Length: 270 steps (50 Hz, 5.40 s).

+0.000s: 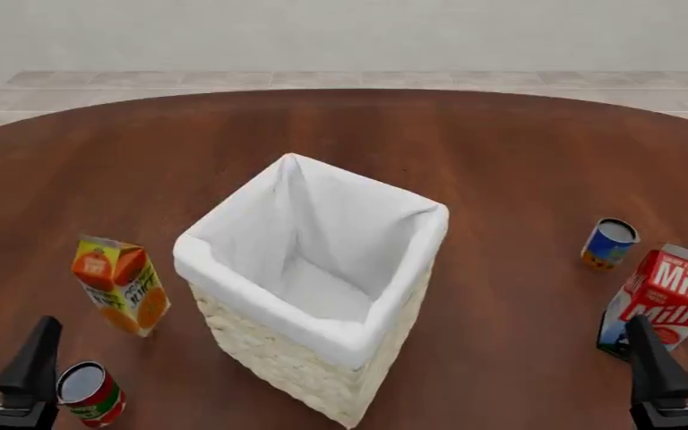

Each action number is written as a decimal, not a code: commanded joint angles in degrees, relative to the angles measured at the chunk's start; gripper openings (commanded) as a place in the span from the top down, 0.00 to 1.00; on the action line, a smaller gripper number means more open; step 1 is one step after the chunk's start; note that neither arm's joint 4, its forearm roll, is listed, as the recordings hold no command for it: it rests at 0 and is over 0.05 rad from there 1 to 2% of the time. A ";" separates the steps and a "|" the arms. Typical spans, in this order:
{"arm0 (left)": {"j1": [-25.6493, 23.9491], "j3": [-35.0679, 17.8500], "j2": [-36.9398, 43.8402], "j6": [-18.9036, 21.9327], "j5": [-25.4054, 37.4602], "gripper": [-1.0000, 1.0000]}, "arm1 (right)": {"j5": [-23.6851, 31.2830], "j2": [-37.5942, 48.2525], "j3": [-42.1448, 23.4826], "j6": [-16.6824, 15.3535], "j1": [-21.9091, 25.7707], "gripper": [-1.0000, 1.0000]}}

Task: Pick up the alphabet soup and the tomato sauce, and put them in the basket.

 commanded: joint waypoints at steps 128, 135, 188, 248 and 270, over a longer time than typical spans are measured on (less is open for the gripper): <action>-3.65 -54.78 36.23 -4.82 51.40 0.00 | -0.17 -0.06 0.29 0.97 1.26 0.00; -2.14 -55.54 37.72 -3.49 54.16 0.00 | -0.33 -0.06 0.29 1.23 1.07 0.00; -3.13 -46.81 43.06 -6.14 57.43 0.00 | -0.37 -0.05 0.29 1.68 0.75 0.00; 0.31 -32.32 45.76 -1.99 46.66 0.00 | -0.32 -0.06 0.28 2.31 0.30 0.00; 1.42 -29.10 47.24 0.33 43.28 0.00 | -0.34 -0.07 0.29 2.49 0.30 0.00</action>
